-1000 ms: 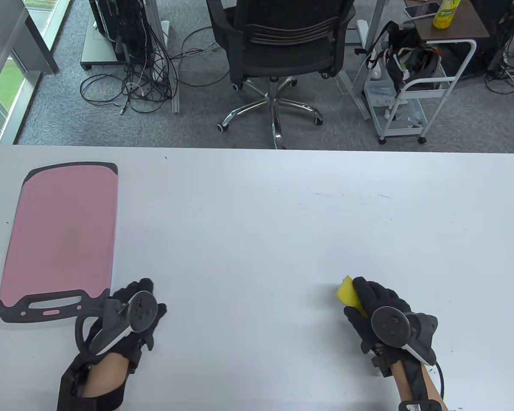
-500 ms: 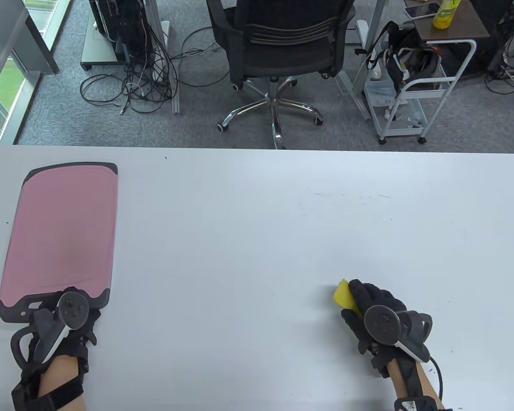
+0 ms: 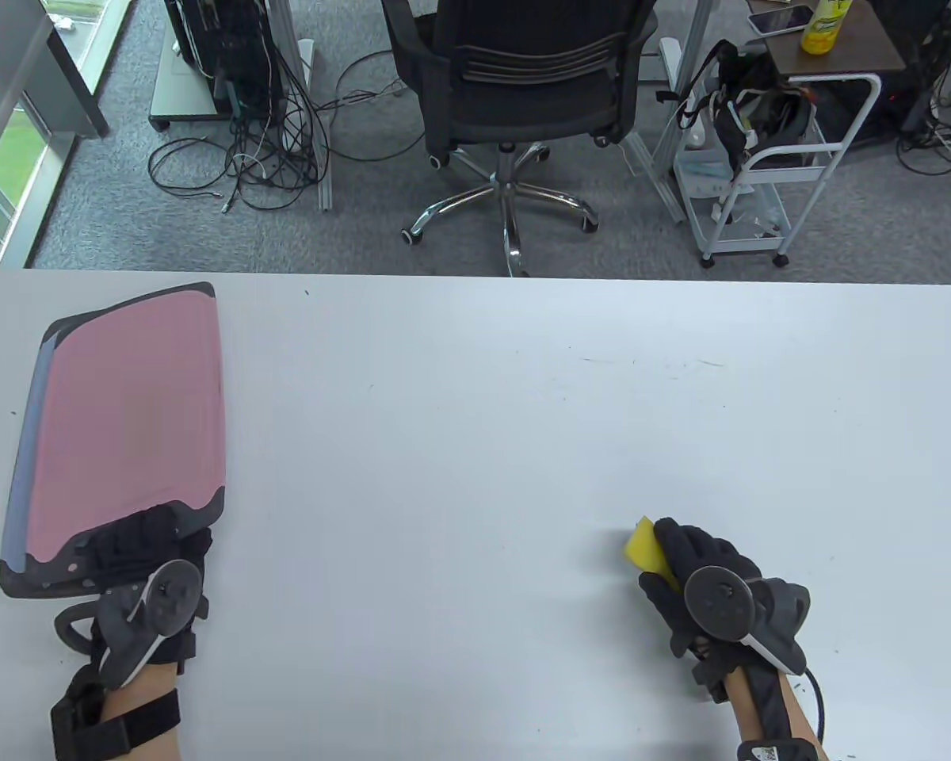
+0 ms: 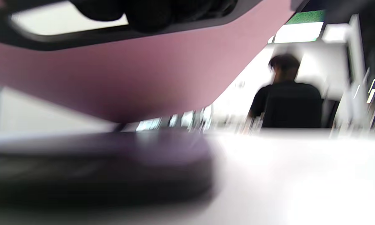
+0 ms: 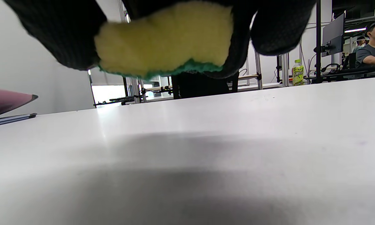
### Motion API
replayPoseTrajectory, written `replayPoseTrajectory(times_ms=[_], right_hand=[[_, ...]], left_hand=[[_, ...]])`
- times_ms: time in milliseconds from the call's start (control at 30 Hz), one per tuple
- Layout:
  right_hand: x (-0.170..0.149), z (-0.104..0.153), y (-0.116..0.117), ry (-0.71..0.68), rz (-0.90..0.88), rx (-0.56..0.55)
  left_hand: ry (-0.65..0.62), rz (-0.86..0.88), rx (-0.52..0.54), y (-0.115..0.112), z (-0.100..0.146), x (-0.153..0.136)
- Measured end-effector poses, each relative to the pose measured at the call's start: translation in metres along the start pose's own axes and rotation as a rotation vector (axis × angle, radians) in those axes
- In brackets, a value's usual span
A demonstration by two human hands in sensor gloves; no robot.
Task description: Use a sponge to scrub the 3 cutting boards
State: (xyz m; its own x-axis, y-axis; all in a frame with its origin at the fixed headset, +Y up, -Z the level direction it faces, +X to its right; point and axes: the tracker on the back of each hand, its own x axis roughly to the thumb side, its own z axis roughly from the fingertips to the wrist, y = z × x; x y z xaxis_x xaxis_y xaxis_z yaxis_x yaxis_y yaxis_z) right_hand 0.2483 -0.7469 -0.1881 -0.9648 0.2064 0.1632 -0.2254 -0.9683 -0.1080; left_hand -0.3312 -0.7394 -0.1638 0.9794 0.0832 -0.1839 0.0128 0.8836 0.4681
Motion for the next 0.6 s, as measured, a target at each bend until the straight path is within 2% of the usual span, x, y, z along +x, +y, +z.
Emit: replayPoseTrajectory(times_ms=[67, 167, 233, 300, 367, 433, 500, 533, 567, 600], right_hand=[[-0.001, 0.001, -0.002, 0.001, -0.008, -0.01], [-0.003, 0.002, -0.005, 0.003, -0.01, -0.018], [-0.004, 0.002, -0.006, 0.006, -0.02, -0.017], [-0.004, 0.002, -0.006, 0.005, -0.022, -0.016], [-0.003, 0.002, -0.005, 0.0, -0.018, -0.011], [-0.002, 0.003, -0.005, -0.006, -0.007, -0.009], [-0.001, 0.003, -0.007, -0.01, -0.008, -0.019], [-0.001, 0.003, -0.008, -0.01, -0.013, -0.023], [-0.001, 0.003, -0.009, -0.01, -0.022, -0.028], [-0.001, 0.004, -0.01, -0.008, -0.028, -0.03]], left_hand=[[0.105, 0.228, 0.07, 0.011, 0.006, 0.006], [0.184, 0.551, 0.116, 0.019, 0.011, -0.002], [0.23, 0.741, 0.105, 0.028, 0.012, -0.006], [0.278, 0.858, 0.124, 0.033, 0.016, -0.01], [0.349, 1.04, 0.078, 0.029, 0.02, -0.014], [0.412, 1.196, -0.025, 0.022, 0.021, -0.016], [0.474, 1.346, -0.251, 0.011, 0.022, -0.012], [0.501, 1.356, -0.329, 0.008, 0.02, -0.009], [0.504, 1.35, -0.513, 0.001, 0.017, -0.006], [0.495, 1.351, -0.639, -0.004, 0.017, -0.004]])
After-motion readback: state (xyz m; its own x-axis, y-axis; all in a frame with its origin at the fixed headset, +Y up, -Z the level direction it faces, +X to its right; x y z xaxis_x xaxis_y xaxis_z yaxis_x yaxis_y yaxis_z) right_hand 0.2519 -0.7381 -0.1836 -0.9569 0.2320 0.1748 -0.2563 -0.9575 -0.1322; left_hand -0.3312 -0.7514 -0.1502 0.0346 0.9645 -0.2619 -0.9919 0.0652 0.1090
